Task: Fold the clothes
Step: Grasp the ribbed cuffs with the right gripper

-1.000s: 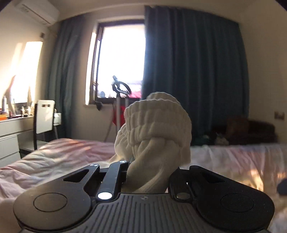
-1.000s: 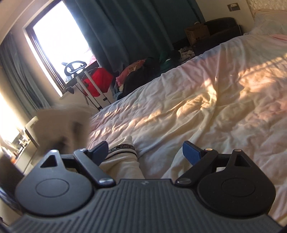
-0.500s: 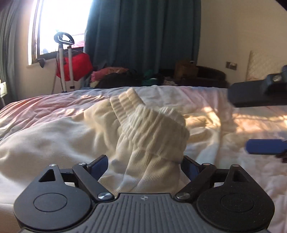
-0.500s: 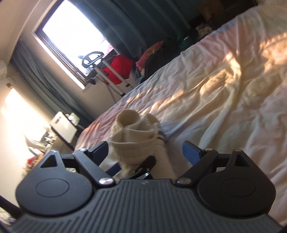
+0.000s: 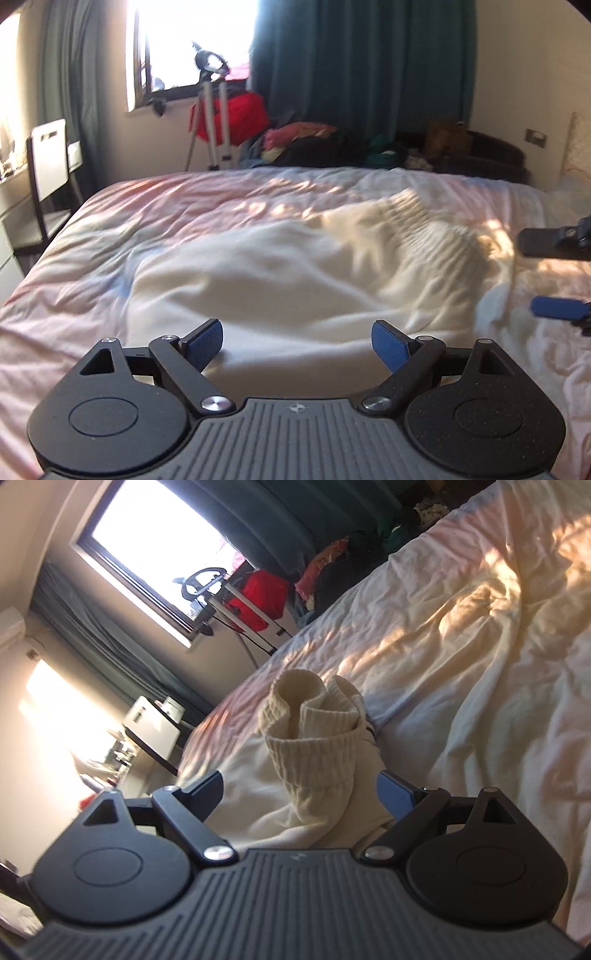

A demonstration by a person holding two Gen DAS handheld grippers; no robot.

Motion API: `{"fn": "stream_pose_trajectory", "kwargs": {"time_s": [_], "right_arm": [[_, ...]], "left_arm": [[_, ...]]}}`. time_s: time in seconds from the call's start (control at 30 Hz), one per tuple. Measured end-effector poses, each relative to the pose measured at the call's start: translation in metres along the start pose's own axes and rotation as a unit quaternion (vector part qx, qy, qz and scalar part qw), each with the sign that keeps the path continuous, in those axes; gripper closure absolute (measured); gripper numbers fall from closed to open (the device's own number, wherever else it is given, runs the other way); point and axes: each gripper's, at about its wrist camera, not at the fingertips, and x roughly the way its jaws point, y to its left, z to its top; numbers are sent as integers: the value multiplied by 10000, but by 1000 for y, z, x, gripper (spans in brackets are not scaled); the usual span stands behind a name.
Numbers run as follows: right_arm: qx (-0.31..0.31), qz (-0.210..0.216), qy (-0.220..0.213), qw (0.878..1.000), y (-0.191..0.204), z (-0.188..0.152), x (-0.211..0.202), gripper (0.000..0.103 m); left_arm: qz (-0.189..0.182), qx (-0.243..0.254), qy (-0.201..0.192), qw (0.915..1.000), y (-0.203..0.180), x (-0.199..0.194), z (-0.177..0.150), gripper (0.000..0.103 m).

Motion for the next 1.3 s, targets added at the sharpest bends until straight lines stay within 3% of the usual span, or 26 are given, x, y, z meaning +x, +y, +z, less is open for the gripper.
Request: {"fn": "stream_pose_trajectory", "kwargs": {"time_s": [0.1, 0.2, 0.43, 0.67, 0.73, 0.77, 0.8, 0.87, 0.93, 1.1, 1.17, 1.3], "right_arm": [[-50, -135, 9, 9999, 3, -5, 9, 11], [-70, -238, 46, 9997, 5, -9, 23, 11], [-330, -672, -34, 9972, 11, -10, 62, 12], [130, -757, -38, 9970, -7, -13, 85, 12], [-40, -750, -111, 9971, -5, -12, 88, 13], [-156, -807, -152, 9965, -3, -12, 89, 33], [-266, -871, -184, 9957, -1, -12, 90, 42], [-412, -953, -232, 9943, 4, -13, 87, 58], [-530, -925, -358, 9937, 10, -13, 79, 66], [-409, -660, -889, 9930, 20, -7, 39, 69], [-215, -788, -890, 9927, 11, -7, 33, 69], [675, -918, -154, 9934, -32, -12, 47, 63]], "left_arm": [[-56, -162, 176, 9997, 12, 7, -9, 15], [-68, -62, 156, 9998, 13, 5, -11, 15], [-330, -426, 99, 9985, 32, 1, -13, 19], [-292, -440, 44, 9986, 34, 5, -15, 19], [-297, -458, 14, 9985, 35, 4, -15, 19], [-313, -485, 0, 9983, 35, 3, -15, 19], [-331, -514, -14, 9981, 36, 2, -15, 19], [-381, -621, -66, 9973, 39, -1, -16, 19], [-478, -782, -131, 9957, 43, -3, -16, 19], [-671, -1036, -228, 9921, 51, -12, -16, 19], [-616, -996, -204, 9929, 50, -13, -17, 19], [-495, -918, -102, 9945, 46, -11, -20, 19]]}}
